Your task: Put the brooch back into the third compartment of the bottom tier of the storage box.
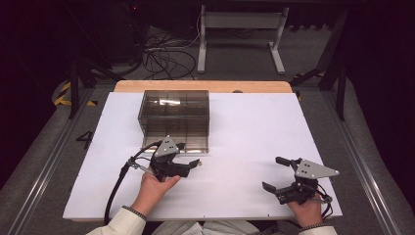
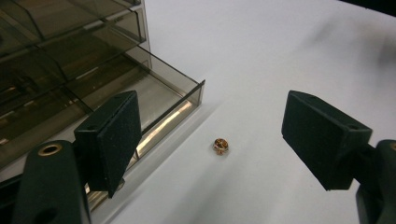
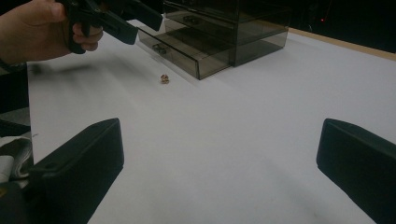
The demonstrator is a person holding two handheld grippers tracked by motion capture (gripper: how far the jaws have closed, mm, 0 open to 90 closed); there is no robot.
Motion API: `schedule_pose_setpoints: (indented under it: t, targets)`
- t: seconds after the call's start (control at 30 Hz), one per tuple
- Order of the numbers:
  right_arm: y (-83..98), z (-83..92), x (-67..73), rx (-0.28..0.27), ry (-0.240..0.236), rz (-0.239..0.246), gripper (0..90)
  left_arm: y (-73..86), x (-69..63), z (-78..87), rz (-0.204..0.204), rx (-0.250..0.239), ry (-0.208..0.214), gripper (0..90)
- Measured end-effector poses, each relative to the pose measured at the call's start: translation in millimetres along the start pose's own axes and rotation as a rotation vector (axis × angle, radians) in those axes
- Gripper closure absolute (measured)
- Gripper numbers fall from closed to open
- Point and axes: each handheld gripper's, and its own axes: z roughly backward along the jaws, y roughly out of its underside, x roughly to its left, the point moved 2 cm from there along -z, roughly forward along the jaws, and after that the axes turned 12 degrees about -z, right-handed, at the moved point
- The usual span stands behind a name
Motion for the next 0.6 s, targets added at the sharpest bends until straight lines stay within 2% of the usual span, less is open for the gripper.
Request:
schedule_pose_setpoints:
  t: [0.3,0.6]
  targets:
    - [0.1,-0.2,0.0,0.0,-0.002,0.0,1.3,2.2,-1.1,-16.5,0.003,0.054,0.024,26.4]
    - [0.3,-0.3,-0.1,0.002,-0.003,0.002,1.3,1.7,-6.5,-30.8,-0.043,0.122,0.034,32.3]
